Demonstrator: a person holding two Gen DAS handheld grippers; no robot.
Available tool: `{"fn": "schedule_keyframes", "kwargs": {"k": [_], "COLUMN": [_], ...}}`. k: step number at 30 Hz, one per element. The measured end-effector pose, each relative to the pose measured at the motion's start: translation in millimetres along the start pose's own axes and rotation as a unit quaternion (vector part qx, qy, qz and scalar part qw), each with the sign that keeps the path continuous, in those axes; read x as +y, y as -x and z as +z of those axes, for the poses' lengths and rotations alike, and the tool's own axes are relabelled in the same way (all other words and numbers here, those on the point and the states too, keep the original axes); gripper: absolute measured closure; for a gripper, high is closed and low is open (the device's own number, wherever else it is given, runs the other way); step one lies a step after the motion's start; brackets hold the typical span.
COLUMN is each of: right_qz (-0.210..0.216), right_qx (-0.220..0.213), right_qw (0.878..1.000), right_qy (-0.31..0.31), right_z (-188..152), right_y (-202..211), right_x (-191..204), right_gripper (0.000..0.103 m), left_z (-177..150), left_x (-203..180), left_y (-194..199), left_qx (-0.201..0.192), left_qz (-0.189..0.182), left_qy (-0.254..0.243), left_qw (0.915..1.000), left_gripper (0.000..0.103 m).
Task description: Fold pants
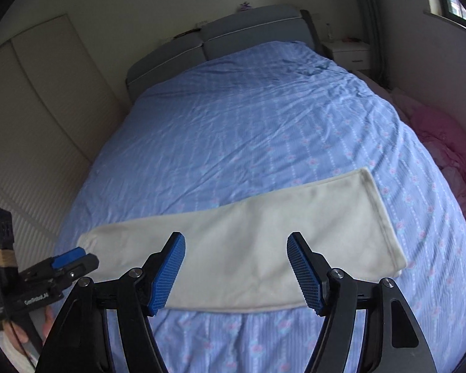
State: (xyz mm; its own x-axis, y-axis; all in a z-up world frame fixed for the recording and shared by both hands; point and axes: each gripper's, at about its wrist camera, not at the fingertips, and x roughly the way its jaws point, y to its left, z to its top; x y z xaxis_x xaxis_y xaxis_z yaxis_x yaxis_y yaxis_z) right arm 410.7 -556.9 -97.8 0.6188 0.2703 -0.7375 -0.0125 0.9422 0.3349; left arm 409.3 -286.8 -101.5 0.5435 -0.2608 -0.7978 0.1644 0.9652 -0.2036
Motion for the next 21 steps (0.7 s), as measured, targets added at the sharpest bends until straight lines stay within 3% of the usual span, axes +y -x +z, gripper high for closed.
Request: {"fn": "schedule_keyframes", "kwargs": {"k": [12,21], "right_qz": [0.073,0.067], "right_qx": [0.060,0.081], "right_qw": [0.992,0.993], "right_qy": [0.080,0.053], "right_z": [-86,-142], "right_y": [8,-10], "right_x": [164,278], "right_gripper": [0.034,0.034], "left_z": [-87,-117], "left_x": [174,296], "left_y": [117,143], "left_qx": [-0.019,0.007], "left_qz": [0.086,0.072], "left_qy": [0.117,0.104], "left_qw": [0.9893,0.9920], "left_gripper": [0.026,0.025]}}
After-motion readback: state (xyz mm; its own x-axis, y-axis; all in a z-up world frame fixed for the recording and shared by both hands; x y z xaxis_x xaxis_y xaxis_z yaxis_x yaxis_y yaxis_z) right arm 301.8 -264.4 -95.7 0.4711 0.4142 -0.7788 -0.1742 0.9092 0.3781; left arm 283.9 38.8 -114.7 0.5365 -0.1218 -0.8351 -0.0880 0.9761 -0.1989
